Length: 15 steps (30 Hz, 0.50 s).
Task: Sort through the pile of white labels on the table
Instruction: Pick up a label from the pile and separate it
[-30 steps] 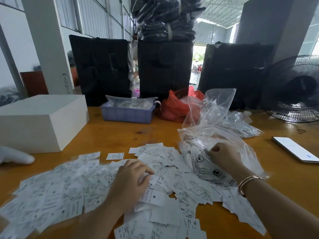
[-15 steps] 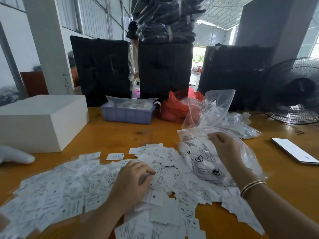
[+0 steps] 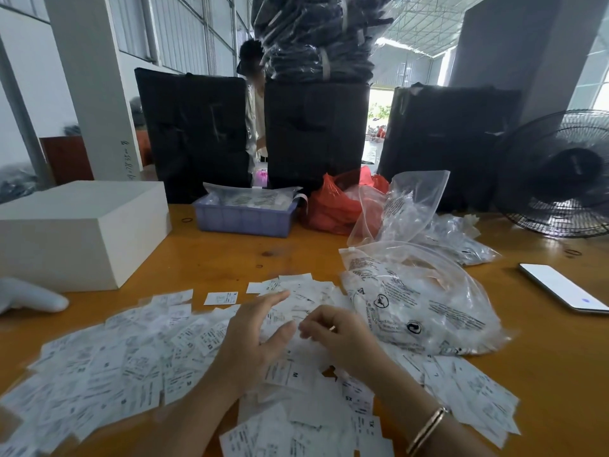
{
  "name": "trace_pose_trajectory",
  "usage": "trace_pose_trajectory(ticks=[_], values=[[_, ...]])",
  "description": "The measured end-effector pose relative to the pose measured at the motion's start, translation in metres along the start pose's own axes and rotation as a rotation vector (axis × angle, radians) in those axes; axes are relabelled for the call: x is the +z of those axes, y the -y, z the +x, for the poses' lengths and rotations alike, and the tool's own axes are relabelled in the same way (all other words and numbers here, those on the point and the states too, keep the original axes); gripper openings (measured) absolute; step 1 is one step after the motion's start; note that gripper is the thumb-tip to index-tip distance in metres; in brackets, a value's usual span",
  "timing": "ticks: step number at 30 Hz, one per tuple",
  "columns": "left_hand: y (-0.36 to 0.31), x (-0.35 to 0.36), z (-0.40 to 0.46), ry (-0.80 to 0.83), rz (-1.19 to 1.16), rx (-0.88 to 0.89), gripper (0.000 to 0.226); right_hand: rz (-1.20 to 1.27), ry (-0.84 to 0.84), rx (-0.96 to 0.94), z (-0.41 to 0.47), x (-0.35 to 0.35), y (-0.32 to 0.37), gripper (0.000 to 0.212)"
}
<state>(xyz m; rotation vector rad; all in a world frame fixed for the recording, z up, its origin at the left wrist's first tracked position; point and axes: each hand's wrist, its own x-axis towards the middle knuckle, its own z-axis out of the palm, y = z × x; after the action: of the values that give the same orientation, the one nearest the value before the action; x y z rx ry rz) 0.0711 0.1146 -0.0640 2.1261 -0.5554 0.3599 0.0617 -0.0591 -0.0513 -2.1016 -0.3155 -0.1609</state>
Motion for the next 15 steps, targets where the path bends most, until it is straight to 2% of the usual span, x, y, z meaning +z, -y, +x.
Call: trace_pose_trajectory(ticks=[3,6,7,9,11,13,15], values=[[-0.002,0.003,0.000,0.017,0.046,0.007,0.042,-0.068,-0.006,-0.065,-0.002,0.004,-0.003,0.027],[-0.004,0.002,0.001,-0.004,0.047,-0.015,0.016,-0.003,-0.020,-0.042,-0.001,0.006,-0.003,0.022],[-0.003,0.001,0.001,-0.016,0.043,-0.015,0.018,0.027,-0.028,-0.026,0.000,0.006,-0.003,0.021],[0.001,0.000,0.001,-0.074,0.049,-0.024,0.021,0.095,-0.075,0.006,0.001,0.007,-0.003,0.019],[0.003,-0.001,0.002,-0.170,-0.004,-0.069,0.011,0.097,-0.166,0.052,0.001,0.006,-0.005,0.019],[0.004,-0.001,0.004,-0.259,-0.083,-0.171,0.006,-0.094,-0.192,0.047,0.001,0.003,-0.010,0.019],[0.005,-0.001,0.006,-0.322,-0.138,-0.267,0.004,-0.353,-0.098,-0.025,0.001,0.004,-0.016,0.022]])
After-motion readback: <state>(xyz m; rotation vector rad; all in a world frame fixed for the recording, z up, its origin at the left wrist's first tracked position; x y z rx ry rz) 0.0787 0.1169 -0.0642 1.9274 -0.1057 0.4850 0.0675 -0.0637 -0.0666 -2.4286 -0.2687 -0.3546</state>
